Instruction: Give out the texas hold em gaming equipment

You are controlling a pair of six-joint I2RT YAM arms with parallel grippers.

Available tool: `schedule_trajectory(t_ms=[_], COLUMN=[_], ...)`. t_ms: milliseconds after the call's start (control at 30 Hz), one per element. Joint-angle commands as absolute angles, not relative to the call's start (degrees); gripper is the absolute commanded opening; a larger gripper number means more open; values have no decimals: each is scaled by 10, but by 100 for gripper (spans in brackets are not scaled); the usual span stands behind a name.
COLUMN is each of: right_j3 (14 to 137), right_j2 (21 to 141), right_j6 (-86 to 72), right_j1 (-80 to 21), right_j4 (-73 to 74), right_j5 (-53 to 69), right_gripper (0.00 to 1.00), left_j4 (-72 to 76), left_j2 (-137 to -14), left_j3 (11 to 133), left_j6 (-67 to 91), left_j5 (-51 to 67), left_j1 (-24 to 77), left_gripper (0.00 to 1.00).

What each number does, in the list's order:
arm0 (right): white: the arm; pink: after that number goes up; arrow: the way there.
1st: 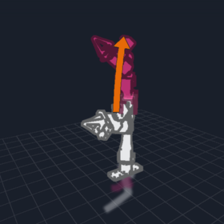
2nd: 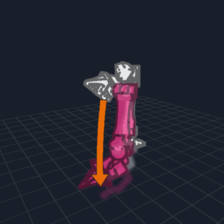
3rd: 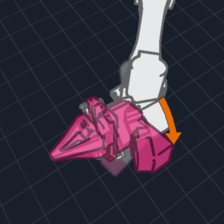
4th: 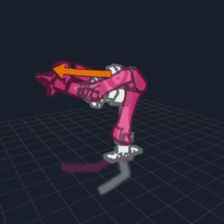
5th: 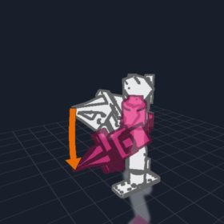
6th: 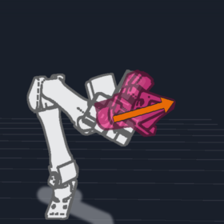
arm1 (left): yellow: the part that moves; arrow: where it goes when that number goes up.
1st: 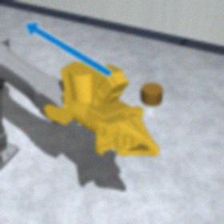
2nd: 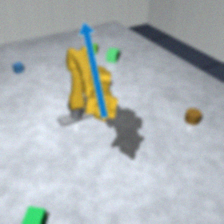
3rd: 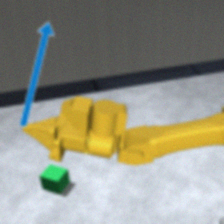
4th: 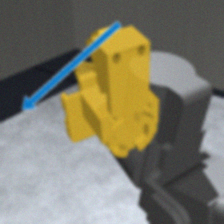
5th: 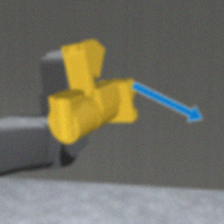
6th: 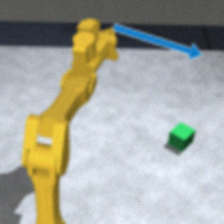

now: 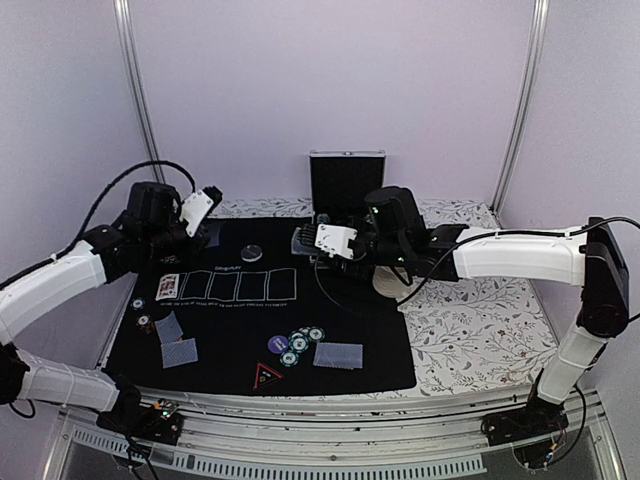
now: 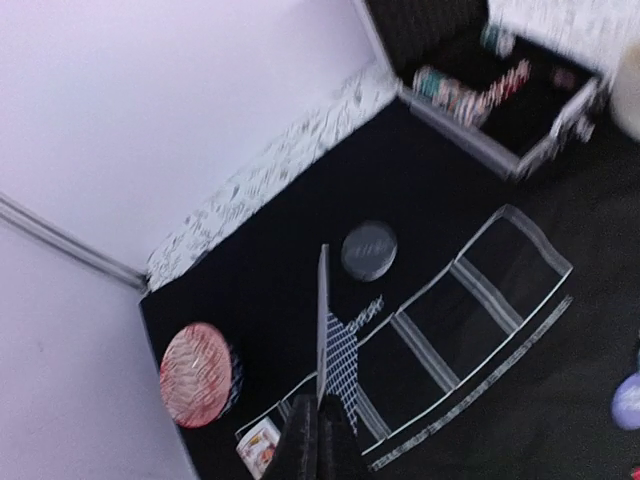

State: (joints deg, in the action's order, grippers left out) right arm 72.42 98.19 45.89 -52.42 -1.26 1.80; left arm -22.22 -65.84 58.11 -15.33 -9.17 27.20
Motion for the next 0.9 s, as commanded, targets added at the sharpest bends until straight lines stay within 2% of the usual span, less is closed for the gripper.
schedule_trajectory(t_ms=[0, 233, 367, 567, 667, 867], right_j3=[716, 701, 684, 664, 657, 643], right_j2=[954, 945, 937, 921, 916, 903], right_j6=[455, 468, 469, 470, 470, 465], right_j1=[-523, -522, -520, -515, -516, -514], right_j4=[-20, -29, -39, -49, -53, -61], right_j5=[27, 53, 64, 73, 73, 71], right_gripper=[41, 41, 41, 41, 41, 41], left_j4=[-75, 43, 93, 140, 133, 23], left_j2=[-661, -700, -739, -791, -813, -847], left_j3=[432, 369, 345, 347, 345, 351], left_j6=[-420, -555, -639, -691, -717, -717], left_j5=[-322, -237, -140, -82, -62, -2], left_j1=[290, 212, 159, 122, 112, 105], left_gripper=[0, 0, 0, 0, 0, 0])
